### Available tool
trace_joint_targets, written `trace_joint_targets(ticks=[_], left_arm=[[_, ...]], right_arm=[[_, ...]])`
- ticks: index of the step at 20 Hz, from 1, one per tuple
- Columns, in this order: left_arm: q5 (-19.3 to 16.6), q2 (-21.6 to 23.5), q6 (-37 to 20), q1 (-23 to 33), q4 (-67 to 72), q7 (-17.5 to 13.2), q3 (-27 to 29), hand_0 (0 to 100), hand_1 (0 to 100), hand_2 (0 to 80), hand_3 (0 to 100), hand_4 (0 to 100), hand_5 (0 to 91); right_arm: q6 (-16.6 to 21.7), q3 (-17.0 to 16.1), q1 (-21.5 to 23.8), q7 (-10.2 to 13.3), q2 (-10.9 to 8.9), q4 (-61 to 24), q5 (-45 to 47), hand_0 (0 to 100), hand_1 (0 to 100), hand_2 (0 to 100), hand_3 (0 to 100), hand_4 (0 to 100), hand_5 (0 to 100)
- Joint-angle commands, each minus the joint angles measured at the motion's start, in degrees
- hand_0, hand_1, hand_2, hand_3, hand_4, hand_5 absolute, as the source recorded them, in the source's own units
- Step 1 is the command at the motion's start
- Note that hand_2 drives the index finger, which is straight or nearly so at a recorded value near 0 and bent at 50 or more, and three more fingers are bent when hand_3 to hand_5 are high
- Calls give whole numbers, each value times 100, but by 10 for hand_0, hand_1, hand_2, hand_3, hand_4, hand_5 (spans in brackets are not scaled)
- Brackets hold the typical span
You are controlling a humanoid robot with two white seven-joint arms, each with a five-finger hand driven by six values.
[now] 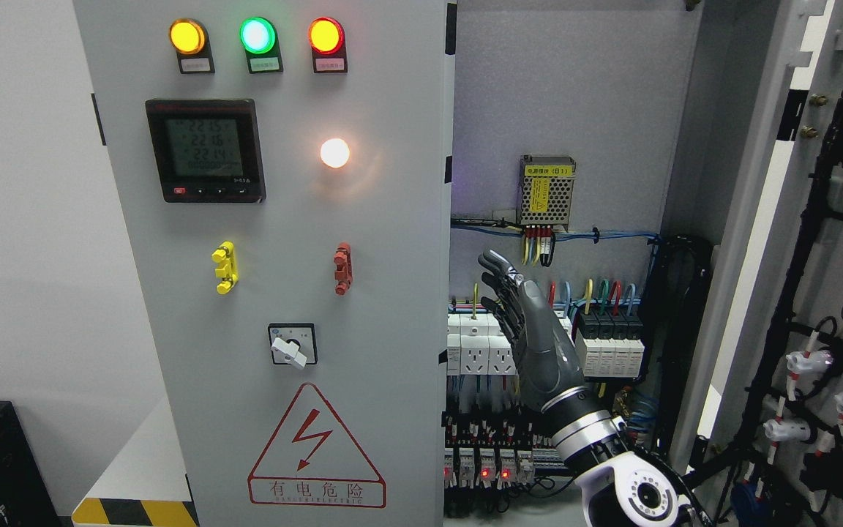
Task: Open door with both hands
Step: 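Raise the right hand to the inner edge of the indicator-light door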
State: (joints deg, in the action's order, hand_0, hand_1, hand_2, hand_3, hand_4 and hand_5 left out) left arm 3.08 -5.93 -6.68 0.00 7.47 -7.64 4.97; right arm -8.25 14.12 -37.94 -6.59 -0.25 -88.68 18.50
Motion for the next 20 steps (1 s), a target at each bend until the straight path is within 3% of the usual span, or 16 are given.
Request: trace_joint_targets(ticks=[1, 4, 9, 18, 20], left_arm=[[0, -22, 0, -132, 0, 0, 4, 0, 0, 0, 0, 0, 0], [0, -22, 0, -123, 0, 0, 4, 0, 0, 0, 0, 0, 0], [0, -22, 0, -132, 0, 0, 4, 0, 0, 0, 0, 0, 0], [0, -22, 0, -132, 0, 0, 4, 0, 0, 0, 0, 0, 0], [0, -22, 0, -132, 0, 0, 4, 0, 0, 0, 0, 0, 0]], right_arm=[[-194, -111, -293, -80, -98, 659, 539, 0, 0, 0, 0, 0, 0], [-353, -146, -355, -123, -256, 659, 1005, 0, 0, 0, 0, 0, 0], [-361, -155, -486, -1167, -406, 720, 1121, 0, 0, 0, 0, 0, 0], [-599, -225, -1040, -2074, -450, 1599, 1613, 0, 0, 0, 0, 0, 0], [-608, -217, -1049, -2415, -502, 1740, 1604, 0, 0, 0, 0, 0, 0]])
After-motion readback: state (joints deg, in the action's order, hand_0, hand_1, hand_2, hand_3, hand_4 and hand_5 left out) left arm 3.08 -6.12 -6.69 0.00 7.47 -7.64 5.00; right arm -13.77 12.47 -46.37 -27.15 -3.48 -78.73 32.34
